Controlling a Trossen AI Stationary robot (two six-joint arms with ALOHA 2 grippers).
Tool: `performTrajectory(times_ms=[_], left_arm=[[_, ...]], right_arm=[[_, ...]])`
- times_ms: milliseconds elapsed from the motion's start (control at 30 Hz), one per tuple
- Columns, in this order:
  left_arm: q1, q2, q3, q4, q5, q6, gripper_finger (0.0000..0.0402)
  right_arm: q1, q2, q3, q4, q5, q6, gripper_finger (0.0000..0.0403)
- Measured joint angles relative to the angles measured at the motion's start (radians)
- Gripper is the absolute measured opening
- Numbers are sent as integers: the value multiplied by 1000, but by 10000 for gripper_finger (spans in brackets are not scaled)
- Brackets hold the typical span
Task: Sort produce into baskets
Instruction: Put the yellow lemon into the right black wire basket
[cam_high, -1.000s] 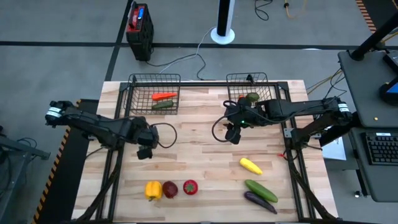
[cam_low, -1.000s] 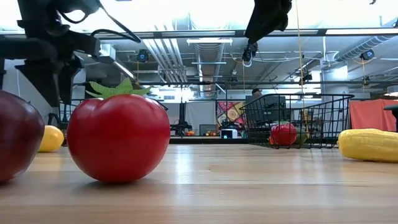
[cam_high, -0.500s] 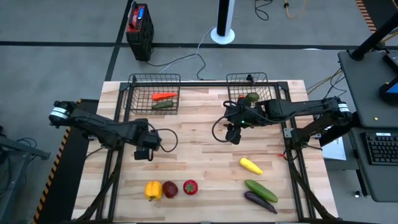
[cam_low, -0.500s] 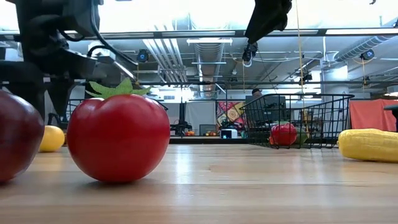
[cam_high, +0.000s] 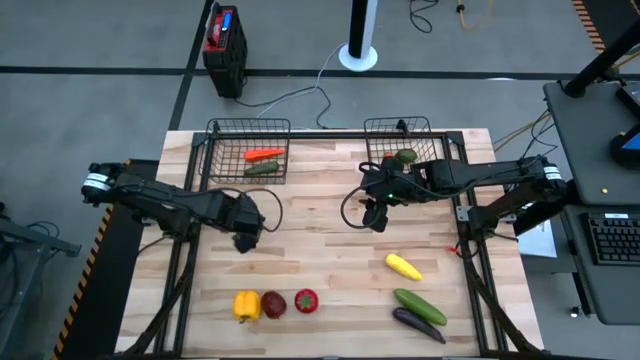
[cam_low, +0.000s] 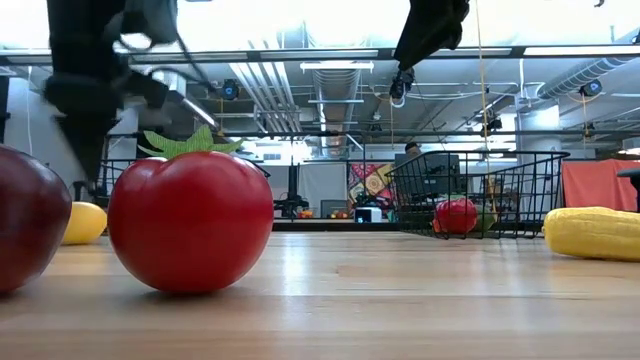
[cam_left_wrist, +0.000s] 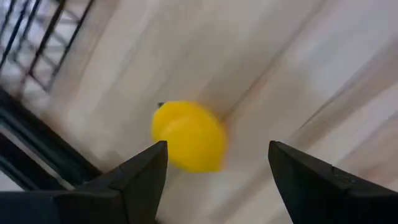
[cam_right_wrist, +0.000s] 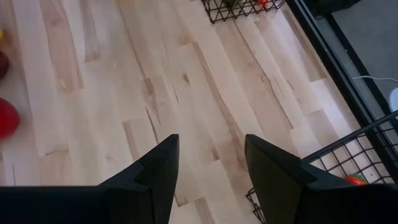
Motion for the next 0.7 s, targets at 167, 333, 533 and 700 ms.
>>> performTrajectory(times_ms=[167,333,533,700], left_arm=[[0,-1,45,-25,-53,-403,261],[-1,21,35,-33,-94,-552,261],[18,61,24,-43,-92,-596,261],[18,100,2,-78,-39,-562,261]], right_arm=[[0,0,0,0,0,-27,176],[0,0,0,0,0,-51,176],[0,0,0,1,0,-64,176],[2,0,0,0,-1,-64,176]])
